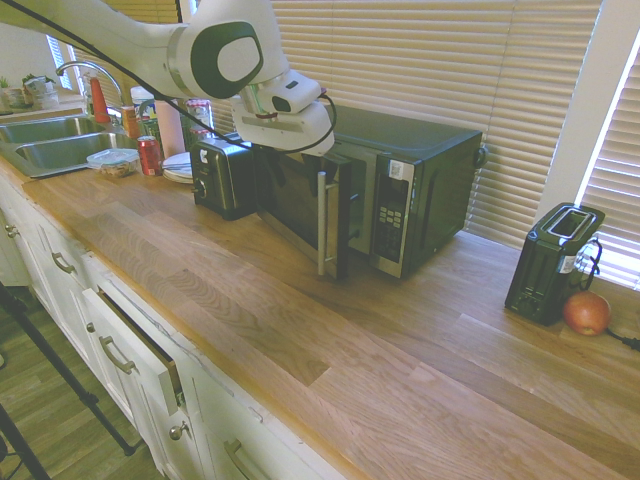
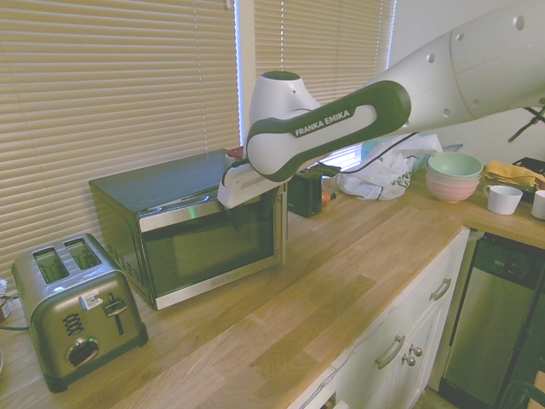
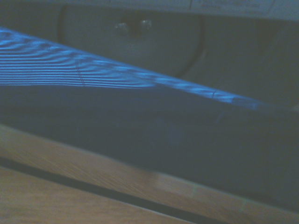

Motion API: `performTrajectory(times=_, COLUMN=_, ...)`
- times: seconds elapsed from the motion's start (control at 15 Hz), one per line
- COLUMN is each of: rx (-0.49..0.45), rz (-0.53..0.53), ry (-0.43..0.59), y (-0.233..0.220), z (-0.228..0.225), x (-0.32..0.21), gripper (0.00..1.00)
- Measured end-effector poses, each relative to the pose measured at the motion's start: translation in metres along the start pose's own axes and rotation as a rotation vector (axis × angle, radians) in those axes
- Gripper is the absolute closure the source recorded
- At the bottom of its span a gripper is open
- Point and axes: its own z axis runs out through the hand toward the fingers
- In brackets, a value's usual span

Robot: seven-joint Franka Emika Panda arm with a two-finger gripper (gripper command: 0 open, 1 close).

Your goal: Close the microwave

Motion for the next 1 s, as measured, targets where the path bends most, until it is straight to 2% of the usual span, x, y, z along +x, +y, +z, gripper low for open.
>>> performTrajectory(times=0.2, rx=0.011, rz=0.003, ry=0.018, y=-0.019, z=0.003, x=0.019, gripper=0.00)
performTrajectory(times=0.53, rx=-0.027, rz=0.025, ry=0.002, y=-0.037, z=0.019, x=0.035, gripper=0.00)
performTrajectory(times=0.73, rx=-0.031, rz=0.024, ry=-0.002, y=-0.039, z=0.018, x=0.034, gripper=0.00)
performTrajectory(times=1.0, rx=0.023, rz=0.018, ry=0.006, y=-0.029, z=0.003, x=0.006, gripper=0.00)
